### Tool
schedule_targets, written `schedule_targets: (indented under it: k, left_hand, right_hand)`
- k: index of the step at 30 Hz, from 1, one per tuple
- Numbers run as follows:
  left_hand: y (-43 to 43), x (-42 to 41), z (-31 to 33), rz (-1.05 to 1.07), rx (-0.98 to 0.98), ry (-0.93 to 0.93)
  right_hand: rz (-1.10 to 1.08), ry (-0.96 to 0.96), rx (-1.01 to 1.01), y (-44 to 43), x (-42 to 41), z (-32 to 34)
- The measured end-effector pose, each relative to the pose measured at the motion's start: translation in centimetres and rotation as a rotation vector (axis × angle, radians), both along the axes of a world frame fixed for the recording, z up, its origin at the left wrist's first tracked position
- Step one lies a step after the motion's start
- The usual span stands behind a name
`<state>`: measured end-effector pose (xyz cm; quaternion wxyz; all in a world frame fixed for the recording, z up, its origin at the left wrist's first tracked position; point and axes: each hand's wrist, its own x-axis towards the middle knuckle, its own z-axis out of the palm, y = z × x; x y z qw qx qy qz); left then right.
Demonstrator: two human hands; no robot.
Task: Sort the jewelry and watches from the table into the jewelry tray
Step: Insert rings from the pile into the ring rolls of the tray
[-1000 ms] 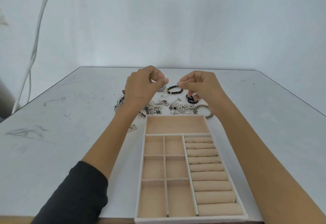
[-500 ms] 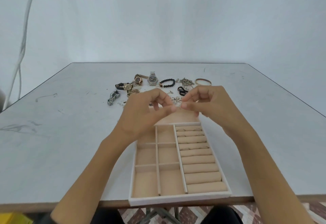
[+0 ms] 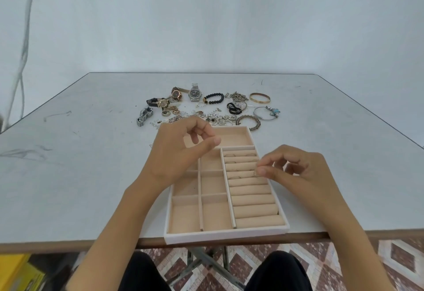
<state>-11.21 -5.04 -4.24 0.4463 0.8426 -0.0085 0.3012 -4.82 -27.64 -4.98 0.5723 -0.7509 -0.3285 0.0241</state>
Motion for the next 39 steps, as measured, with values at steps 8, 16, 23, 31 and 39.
schedule_targets:
  k: [8,16,23,31,39]
  left_hand:
    - [0.15,0.03,-0.08,0.022,-0.005,-0.010]
    - [0.38,0.06,-0.18,0.019,-0.011,-0.008]
    - [0.48,0.01,-0.23,0.022,-0.009,-0.010]
    - [0.33,-0.07,-0.10,0.018,0.024,-0.006]
    - [0.31,-0.10,-0.17,0.002,0.014,0.020]
  right_hand:
    - [-0.034,-0.151,-0.081,-0.27,-0.29,-0.95]
    - [0.069,-0.076,-0.092,-0.48,-0.20,-0.99]
    - [0.041,0.003,-0.056,-0.58,-0.27,-0.95]
    - [0.016,0.022,-0.087,-0.26,-0.21,-1.03]
    - [-0.005,0.028,-0.067,-0.37,-0.10,-1.18]
